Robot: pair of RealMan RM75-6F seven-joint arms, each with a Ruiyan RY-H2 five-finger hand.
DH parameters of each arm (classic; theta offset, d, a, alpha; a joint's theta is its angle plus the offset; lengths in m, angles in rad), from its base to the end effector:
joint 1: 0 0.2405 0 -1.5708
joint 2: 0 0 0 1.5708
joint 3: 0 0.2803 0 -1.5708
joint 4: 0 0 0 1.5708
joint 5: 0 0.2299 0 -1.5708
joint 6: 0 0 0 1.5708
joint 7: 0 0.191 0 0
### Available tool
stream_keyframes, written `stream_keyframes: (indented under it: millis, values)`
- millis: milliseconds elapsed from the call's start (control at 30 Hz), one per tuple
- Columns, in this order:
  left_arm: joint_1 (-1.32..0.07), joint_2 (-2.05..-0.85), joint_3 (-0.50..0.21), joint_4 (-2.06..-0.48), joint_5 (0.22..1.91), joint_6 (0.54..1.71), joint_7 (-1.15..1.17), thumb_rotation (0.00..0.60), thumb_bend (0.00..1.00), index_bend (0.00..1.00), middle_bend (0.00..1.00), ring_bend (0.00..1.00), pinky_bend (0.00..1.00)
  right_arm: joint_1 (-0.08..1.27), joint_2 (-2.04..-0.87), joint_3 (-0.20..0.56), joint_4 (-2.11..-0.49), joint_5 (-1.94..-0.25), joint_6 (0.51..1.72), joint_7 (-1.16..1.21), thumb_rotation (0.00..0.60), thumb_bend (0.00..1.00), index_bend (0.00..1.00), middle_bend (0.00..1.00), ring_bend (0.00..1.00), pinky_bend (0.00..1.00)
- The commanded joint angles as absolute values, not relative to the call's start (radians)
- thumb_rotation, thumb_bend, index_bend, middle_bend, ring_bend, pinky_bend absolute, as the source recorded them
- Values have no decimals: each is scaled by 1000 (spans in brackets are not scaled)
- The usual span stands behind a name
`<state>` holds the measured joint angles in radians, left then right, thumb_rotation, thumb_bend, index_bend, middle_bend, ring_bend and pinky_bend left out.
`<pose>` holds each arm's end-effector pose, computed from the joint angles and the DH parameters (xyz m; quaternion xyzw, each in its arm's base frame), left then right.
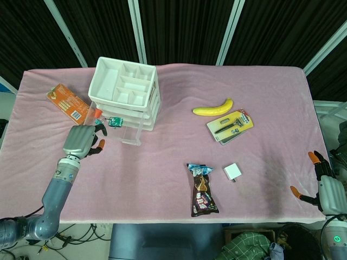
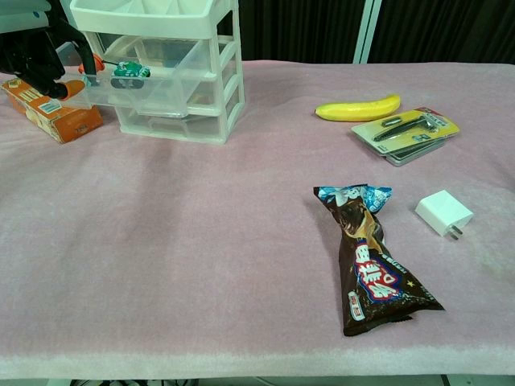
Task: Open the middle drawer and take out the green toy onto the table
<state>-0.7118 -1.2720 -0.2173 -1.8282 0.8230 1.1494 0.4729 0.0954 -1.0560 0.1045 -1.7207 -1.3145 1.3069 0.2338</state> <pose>-0.1666 0.4019 0.0539 -0.6594 -0.4261 -0.3664 0.4994 -0.3561 -0.2420 0.1514 0.4945 -0.5390 0.4108 0.5442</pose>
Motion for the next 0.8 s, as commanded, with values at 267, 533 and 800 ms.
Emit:
stream_keyframes:
  millis: [267, 533, 800]
  values:
    - [-717, -1261, -230, -1830, 827, 1152, 468, 600, 363, 350, 1000, 985, 951, 95, -1056, 104, -1723, -1317, 1308, 233, 600, 118, 32, 0, 0, 136]
    - [-731, -1207, -257, -1879, 831, 1162, 492, 600, 237, 301, 1000, 985, 951, 95, -1056, 103, -1722, -1318, 1308, 237, 600, 118, 32, 0, 0, 137]
    - [-795, -1112, -304, -1943, 773, 1142, 597, 600, 188, 291, 1000, 1000, 998, 95, -1055, 103, -1724, -1318, 1304, 241, 600, 118, 32, 0, 0, 136]
